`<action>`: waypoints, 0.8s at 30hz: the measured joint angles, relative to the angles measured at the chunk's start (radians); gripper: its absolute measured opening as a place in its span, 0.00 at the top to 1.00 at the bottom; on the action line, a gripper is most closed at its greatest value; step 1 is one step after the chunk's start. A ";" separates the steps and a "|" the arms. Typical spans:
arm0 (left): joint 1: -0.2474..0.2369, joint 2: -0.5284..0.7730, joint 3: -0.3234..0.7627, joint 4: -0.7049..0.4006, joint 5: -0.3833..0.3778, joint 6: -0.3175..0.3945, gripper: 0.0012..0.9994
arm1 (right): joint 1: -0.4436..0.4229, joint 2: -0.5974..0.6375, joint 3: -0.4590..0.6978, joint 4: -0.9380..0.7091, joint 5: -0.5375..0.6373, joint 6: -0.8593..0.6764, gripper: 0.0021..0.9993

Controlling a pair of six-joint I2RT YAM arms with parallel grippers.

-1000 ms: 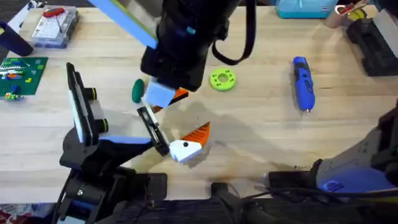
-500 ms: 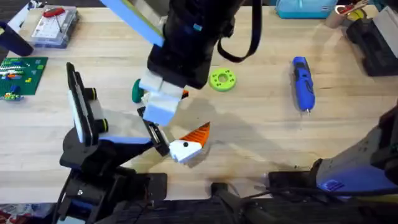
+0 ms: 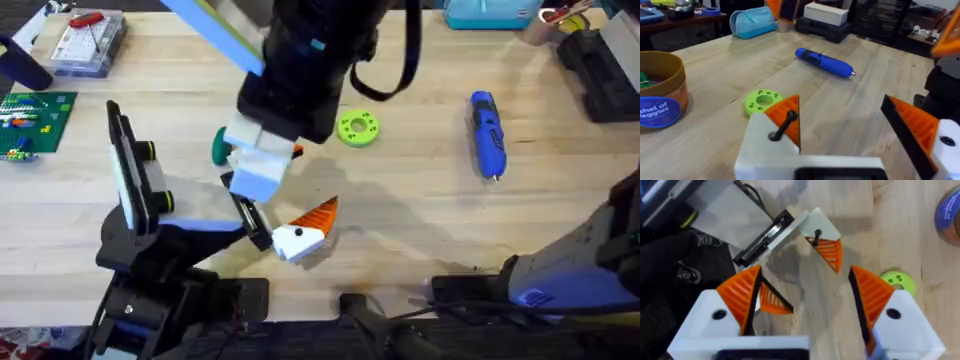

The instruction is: Pick up the gripper from the table and insert it into the empty holder that is missing its gripper. Then pick up a screw, insert it into the mounting hole, and use the screwdriver to tighten it. Finally, clean up the table by picking up the vegetable and placing it into the bucket.

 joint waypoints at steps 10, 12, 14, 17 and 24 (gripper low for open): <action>0.000 0.000 0.000 0.000 0.000 0.000 0.01 | 0.000 0.000 -0.093 0.079 0.049 0.084 0.00; 0.000 0.000 0.000 0.000 0.000 0.000 0.01 | 0.000 0.001 -0.113 0.103 0.059 0.108 0.00; 0.000 0.000 0.000 0.000 0.000 0.000 0.01 | 0.000 0.007 -0.121 0.138 0.067 0.133 0.00; 0.000 0.000 0.000 0.000 0.000 0.000 0.01 | 0.000 0.023 -0.124 0.161 0.077 0.164 0.00; 0.000 0.000 0.000 0.000 0.000 0.000 0.01 | 0.000 0.069 -0.126 0.166 0.124 0.262 0.00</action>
